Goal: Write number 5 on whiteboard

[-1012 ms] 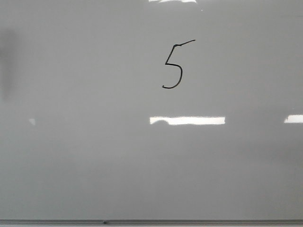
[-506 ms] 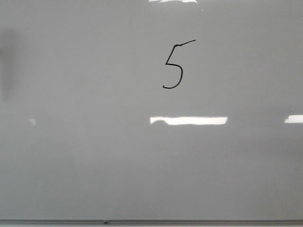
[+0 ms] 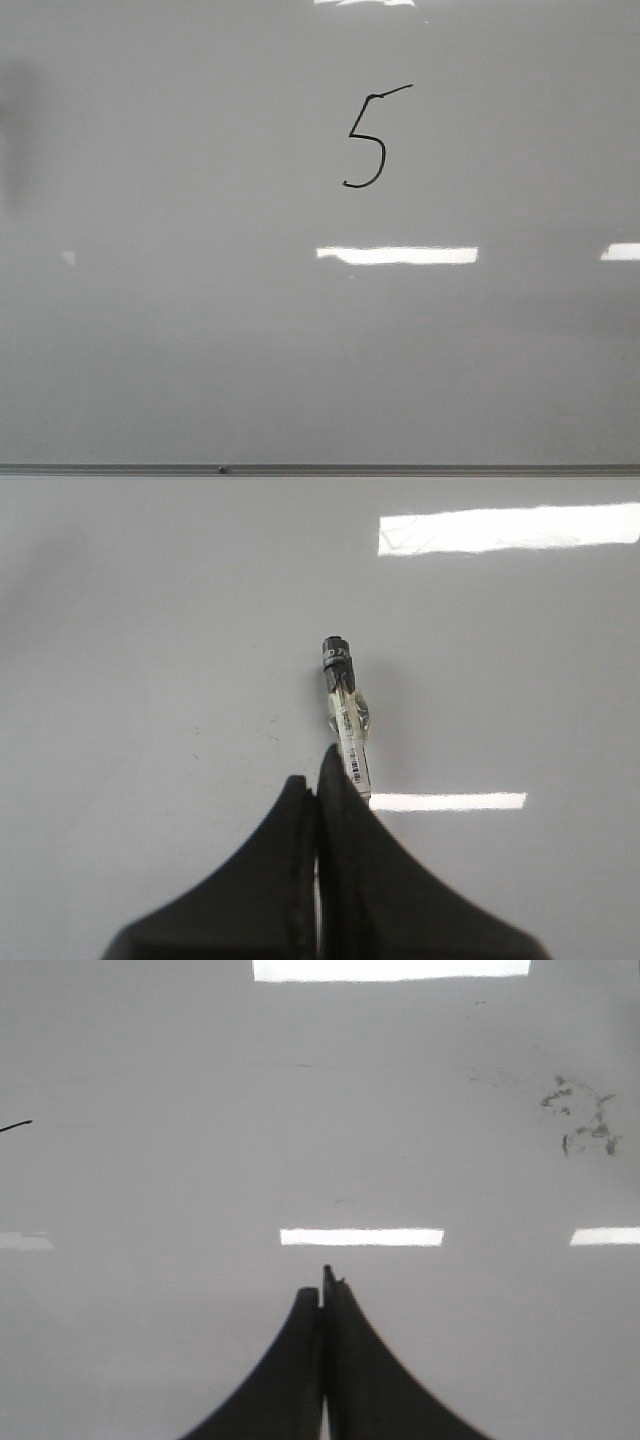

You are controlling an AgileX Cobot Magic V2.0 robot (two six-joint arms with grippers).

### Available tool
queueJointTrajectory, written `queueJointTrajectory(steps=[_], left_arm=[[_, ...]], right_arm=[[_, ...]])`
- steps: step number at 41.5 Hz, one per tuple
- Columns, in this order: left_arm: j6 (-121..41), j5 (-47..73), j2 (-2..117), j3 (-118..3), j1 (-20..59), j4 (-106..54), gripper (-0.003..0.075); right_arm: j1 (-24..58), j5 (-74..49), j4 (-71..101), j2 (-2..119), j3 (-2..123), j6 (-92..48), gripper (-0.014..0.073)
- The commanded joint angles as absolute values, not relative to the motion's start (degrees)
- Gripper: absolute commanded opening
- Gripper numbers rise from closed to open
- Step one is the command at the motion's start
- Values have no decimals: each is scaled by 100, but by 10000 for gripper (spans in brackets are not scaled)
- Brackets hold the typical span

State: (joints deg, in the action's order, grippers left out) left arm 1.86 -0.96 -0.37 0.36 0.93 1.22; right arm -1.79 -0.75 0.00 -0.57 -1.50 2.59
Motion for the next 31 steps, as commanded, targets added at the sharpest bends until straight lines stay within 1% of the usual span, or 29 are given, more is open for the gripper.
queueJointTrajectory(steps=[1,31], left_arm=[[192,-569,-112,68,117,79,-20],[192,-569,-112,68,117,79,-20]], right_arm=[[-176,408,0,-176,-68,170,-69],[-176,359,0,-171,-68,170,-69]])
